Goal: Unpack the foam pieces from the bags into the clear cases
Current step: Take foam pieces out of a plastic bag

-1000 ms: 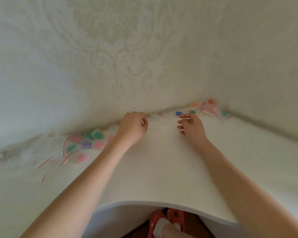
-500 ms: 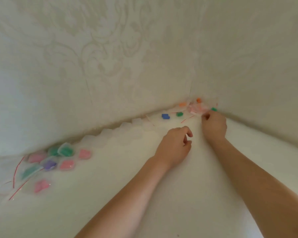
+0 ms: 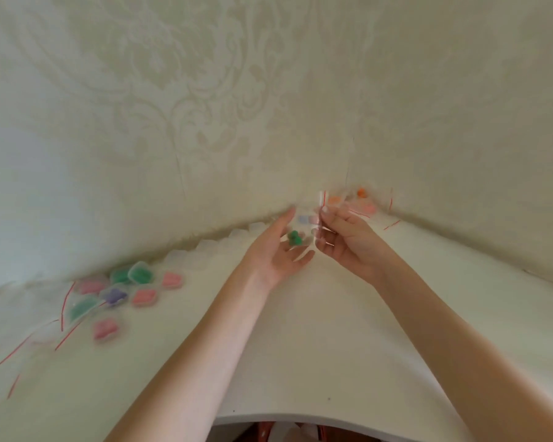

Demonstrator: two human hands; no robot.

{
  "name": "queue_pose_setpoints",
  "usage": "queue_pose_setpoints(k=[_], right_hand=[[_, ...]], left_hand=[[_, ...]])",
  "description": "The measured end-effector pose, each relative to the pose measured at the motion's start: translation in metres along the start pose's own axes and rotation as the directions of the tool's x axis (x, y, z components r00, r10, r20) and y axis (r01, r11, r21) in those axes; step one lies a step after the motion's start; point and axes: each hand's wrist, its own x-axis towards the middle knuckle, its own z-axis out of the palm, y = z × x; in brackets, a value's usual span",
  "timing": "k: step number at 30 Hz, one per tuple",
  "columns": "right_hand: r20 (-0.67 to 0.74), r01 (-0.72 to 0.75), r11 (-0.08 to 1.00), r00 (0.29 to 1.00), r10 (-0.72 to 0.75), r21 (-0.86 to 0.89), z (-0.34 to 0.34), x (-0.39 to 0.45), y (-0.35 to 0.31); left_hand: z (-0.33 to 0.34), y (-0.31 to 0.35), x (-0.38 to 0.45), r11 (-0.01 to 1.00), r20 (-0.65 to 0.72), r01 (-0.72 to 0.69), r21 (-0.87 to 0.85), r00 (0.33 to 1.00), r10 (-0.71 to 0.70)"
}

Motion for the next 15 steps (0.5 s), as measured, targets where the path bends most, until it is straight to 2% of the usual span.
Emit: queue_pose_setpoints(k=[2, 3, 5, 6, 7, 9, 10, 11, 12, 13, 15], right_hand=[[-0.029, -0.025, 0.999, 0.999, 0.026, 0.027, 0.004, -0.002, 0.002], [-0.048, -0.031, 0.999, 0.998, 0.032, 0.019, 0.006, -0.002, 0.003], [-0.08, -0.051, 0.998, 0.996, 0.049, -0.022, 0.007, -0.003, 0.006], [-0.091, -0.055, 0.998, 0.994, 0.052, -0.034, 0.007, -0.004, 0.009], [-0.107, -0.055, 0.998, 0.993, 0.05, -0.041, 0.007, -0.003, 0.012], [-0.216, -0.042, 0.997, 0.976, 0.027, -0.066, 0.007, -0.003, 0.016], [-0.306, -0.023, 0.994, 0.952, -0.011, -0.108, 0.007, -0.003, 0.018], [-0.389, 0.008, 0.984, 0.918, -0.077, -0.176, 0.006, -0.003, 0.021], [-0.434, 0.043, 0.965, 0.888, -0.156, -0.258, 0.006, -0.003, 0.022], [-0.43, 0.081, 0.932, 0.871, -0.239, -0.353, 0.007, -0.004, 0.023], [-0.342, 0.138, 0.824, 0.863, -0.372, -0.549, 0.014, -0.007, 0.026]], left_hand=[[-0.008, 0.003, -0.009, 0.995, 0.051, -0.06, -0.074, 0.997, 0.064], [-0.012, 0.004, -0.01, 0.991, 0.022, -0.116, -0.061, 0.993, 0.117], [-0.017, 0.007, -0.012, 0.963, -0.108, -0.26, 0.067, 0.958, 0.266], [-0.02, 0.008, -0.011, 0.928, -0.172, -0.33, 0.172, 0.918, 0.358], [-0.023, 0.009, -0.009, 0.875, -0.225, -0.393, 0.281, 0.86, 0.458], [-0.029, 0.011, -0.006, 0.696, -0.263, -0.493, 0.522, 0.683, 0.681], [-0.03, 0.01, -0.006, 0.571, -0.218, -0.513, 0.641, 0.591, 0.777], [-0.03, 0.007, -0.007, 0.453, -0.139, -0.529, 0.717, 0.528, 0.838], [-0.029, 0.003, -0.006, 0.387, -0.059, -0.554, 0.737, 0.518, 0.854], [-0.028, -0.002, -0.006, 0.4, -0.004, -0.578, 0.711, 0.565, 0.825], [-0.02, -0.011, -0.006, 0.59, 0.045, -0.543, 0.598, 0.757, 0.652]])
